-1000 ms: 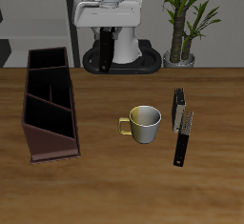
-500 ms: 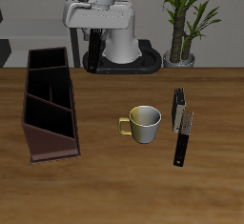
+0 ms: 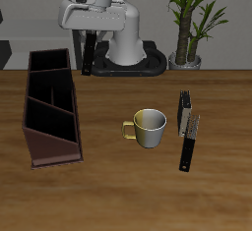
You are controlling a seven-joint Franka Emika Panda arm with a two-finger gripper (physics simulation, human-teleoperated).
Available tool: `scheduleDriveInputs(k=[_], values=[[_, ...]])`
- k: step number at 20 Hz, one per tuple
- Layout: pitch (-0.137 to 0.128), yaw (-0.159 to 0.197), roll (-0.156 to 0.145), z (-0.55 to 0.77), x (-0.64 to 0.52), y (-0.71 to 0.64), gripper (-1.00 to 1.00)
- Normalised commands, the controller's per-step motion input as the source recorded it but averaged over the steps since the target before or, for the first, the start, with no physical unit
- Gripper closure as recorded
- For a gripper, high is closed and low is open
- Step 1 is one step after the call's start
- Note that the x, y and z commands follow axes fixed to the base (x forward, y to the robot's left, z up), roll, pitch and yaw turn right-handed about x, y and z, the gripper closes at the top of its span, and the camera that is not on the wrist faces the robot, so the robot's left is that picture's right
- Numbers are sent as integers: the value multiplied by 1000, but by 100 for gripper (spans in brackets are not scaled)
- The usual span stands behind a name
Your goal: Place the right black book into the right desk caddy's front compartment
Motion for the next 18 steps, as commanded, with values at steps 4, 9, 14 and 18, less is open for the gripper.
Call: scheduleDriveInputs(k=[4,9,14,18], values=[[30,44,-49,-169,-85,-195,100],[-25,20,-29,19,-49,-154,100],[-19,18,-43,-24,84,-249,100],[0,-3,-6,-17,72,-67,100]])
